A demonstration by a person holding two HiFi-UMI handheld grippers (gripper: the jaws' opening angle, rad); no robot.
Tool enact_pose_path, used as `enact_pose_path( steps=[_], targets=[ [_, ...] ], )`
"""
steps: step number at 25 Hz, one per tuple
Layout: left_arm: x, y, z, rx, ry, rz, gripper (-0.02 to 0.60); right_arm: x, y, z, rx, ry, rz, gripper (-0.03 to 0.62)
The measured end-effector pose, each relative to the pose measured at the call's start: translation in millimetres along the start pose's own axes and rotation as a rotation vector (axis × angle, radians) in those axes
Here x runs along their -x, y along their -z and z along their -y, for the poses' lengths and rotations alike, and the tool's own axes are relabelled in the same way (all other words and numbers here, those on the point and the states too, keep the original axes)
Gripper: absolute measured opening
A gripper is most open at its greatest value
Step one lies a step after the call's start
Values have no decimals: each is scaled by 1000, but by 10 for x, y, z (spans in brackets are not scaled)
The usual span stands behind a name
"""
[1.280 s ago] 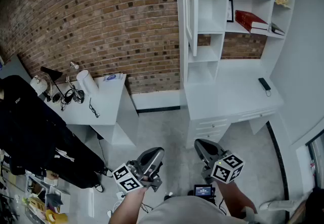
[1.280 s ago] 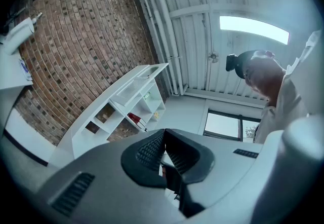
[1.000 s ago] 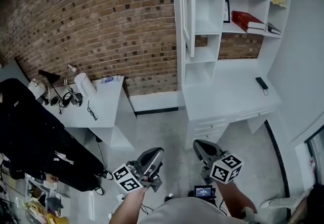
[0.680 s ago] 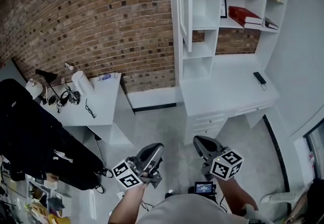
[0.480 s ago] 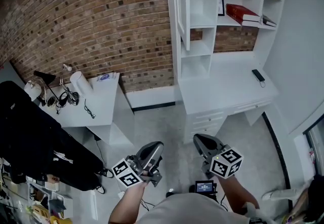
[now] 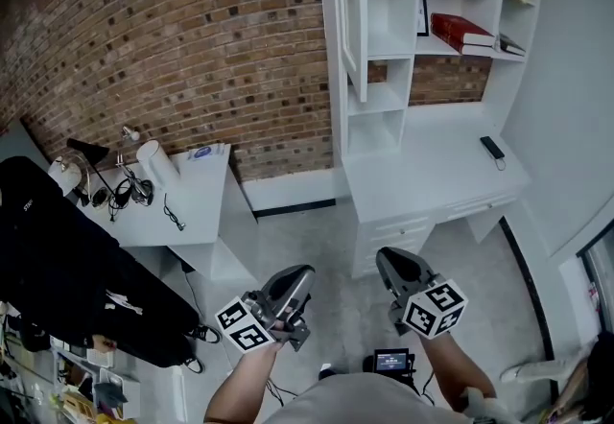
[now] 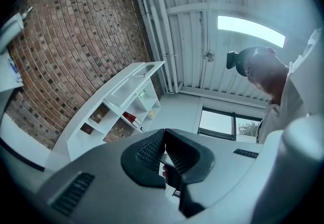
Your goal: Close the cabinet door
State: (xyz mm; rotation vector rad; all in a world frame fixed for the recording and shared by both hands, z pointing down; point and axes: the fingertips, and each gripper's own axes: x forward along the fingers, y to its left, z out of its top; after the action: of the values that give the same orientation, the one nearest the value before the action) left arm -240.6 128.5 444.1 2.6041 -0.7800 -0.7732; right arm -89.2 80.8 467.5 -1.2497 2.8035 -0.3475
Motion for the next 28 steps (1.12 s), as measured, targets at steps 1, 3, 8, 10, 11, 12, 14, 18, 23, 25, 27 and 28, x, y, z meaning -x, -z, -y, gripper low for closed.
enact_pose_path(
  steps=[1,3,8,10,11,12,14,18,23,25,27,28],
  targets=[
    [1,-20,-15,-2,1,1,9,-10,-12,5,11,9,5,32],
    [3,-50,-40,-4,3,2,9,-24,-27,11,30,24,10,34],
    [-47,-123,-90,-23,16,-1,9,-87,-86,24,63,46,24,72],
    [-70,-146,-106,-31,20,-6,9,-106,-99,34,70,54,26,78],
    [-84,-162,-109,-35,24,-7,9,-115,-110,39,76,59,27,80],
    [-94,-176,-107,-39,26,-8,9,-122,-121,44,81,63,27,81],
    [-106,-189,-107,-48,25,-9,9,-136,-140,53,86,63,27,81],
    [-187,-181,-149,-58,16,-10,11,-176,-192,103,107,38,27,81],
    [-412,-177,-276,-80,-3,-6,11,-267,-336,301,105,-1,53,81],
    [-528,-183,-341,-87,-18,4,11,-302,-400,429,111,-1,58,81],
    [-660,-188,-393,-95,-26,12,11,-337,-476,574,119,3,61,81],
    [-736,-195,-420,-100,-27,15,11,-361,-524,649,123,3,64,81]
  ],
)
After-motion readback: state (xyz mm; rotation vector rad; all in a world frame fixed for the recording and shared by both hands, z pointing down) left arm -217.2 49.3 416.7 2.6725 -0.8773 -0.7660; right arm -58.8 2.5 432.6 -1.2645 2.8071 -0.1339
